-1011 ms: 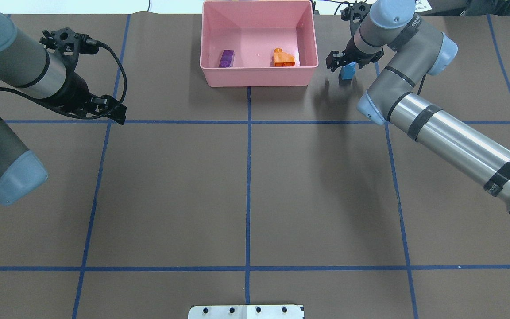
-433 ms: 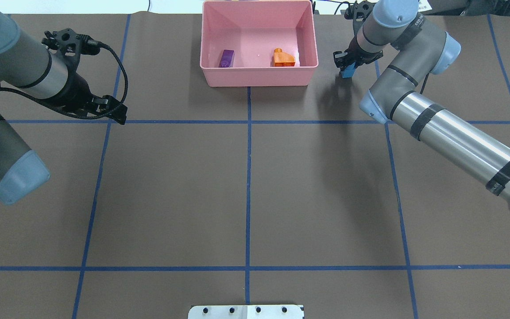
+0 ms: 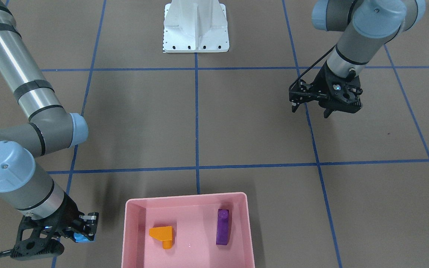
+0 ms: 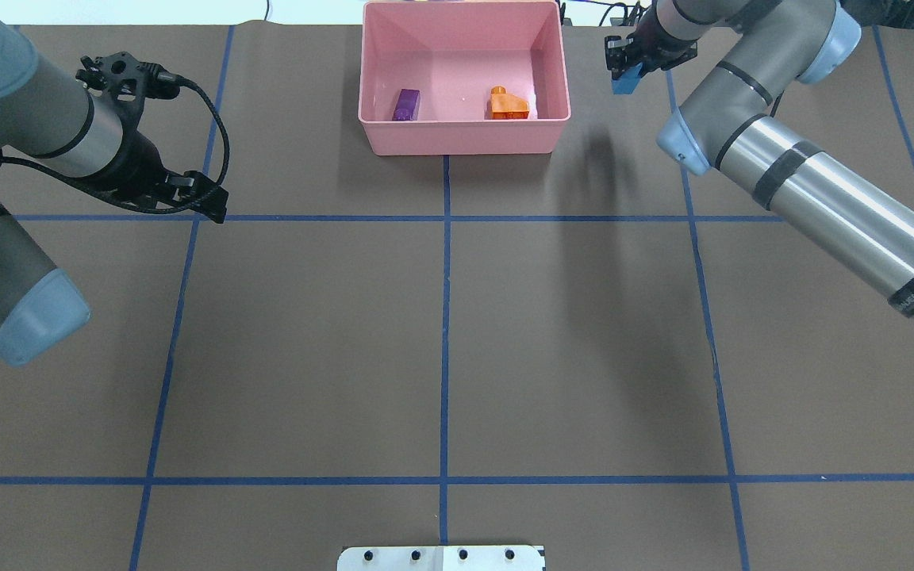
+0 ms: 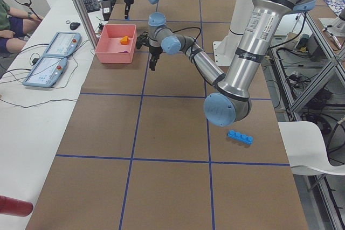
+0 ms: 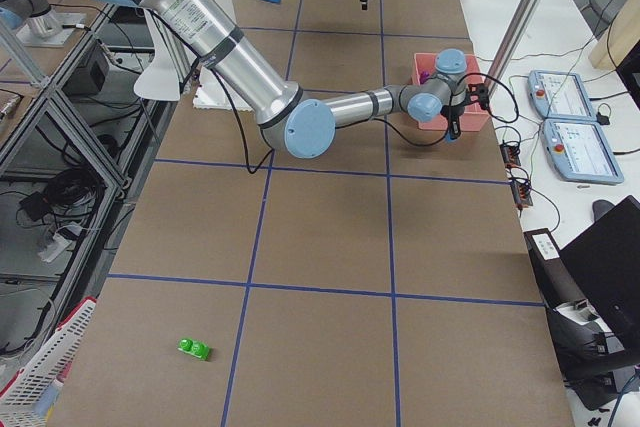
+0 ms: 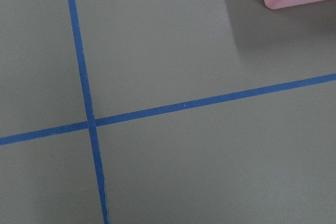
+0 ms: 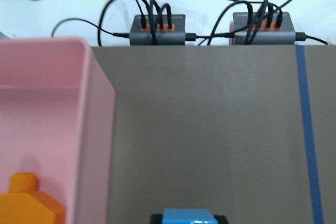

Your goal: Put all blocks into box

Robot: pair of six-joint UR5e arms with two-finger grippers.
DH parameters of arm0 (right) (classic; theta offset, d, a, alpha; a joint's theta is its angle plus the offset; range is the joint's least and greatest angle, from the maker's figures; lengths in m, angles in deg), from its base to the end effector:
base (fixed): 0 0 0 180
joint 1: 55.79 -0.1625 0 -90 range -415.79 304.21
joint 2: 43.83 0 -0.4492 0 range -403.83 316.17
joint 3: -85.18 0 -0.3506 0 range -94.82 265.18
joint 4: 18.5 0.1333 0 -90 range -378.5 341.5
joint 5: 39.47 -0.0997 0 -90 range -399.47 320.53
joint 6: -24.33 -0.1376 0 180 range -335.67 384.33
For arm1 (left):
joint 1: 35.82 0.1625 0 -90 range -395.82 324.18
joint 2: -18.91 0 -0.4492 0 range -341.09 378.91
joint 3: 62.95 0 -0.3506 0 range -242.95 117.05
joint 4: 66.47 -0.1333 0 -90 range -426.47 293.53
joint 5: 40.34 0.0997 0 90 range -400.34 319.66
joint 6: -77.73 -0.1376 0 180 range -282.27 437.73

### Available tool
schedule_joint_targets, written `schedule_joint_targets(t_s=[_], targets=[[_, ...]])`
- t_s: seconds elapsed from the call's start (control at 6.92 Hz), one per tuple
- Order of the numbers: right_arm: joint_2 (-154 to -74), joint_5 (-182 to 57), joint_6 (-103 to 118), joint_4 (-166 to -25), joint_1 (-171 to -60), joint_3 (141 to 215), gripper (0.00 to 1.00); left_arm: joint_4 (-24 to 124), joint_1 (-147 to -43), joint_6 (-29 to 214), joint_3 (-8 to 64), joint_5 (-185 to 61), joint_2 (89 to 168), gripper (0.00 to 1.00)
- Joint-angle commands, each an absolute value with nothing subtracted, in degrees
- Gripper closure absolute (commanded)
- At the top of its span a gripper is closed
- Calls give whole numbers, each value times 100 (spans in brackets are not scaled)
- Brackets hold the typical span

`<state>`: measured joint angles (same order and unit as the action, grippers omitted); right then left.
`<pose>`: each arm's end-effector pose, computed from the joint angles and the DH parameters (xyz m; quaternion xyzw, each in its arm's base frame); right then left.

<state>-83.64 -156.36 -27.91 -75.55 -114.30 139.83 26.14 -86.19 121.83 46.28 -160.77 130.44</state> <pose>-0.3791 -0.7550 0.3689 0.1515 -0.4212 0.0675 0.8917 0.3237 -0.4906 0.3692 0.1028 0.4196 0.0619 0.8998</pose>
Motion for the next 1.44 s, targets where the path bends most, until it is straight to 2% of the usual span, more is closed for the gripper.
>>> schedule_joint_targets(t_s=[0.0,0.43,0.58,0.87,1.01,1.16,1.3], targets=[[-7210,-15681,-3403,-8960,-11468,14020,100,2617,-8610,12176,4577,-16075,13044,0],[-6030,-14655,-3509,-8978,-10635,12777,100,2626,-8610,12176,4577,-16075,13044,0],[-5861,-14556,-3622,-8951,-10485,12476,100,2626,-8610,12176,4577,-16075,13035,0],[-5859,-14196,-4268,-8016,-10159,11966,100,2626,-8610,12185,4577,-16075,13044,0],[-5859,-14082,-4369,-7976,-10080,11954,91,2626,-8610,12176,4577,-16075,13035,0],[-5859,-13907,-4370,-7976,-10009,11954,31,2626,-8610,12185,4577,-16075,13035,0],[-5859,-13809,-4370,-7975,-9974,11954,5,2626,-8610,12185,4577,-16075,13035,0]])
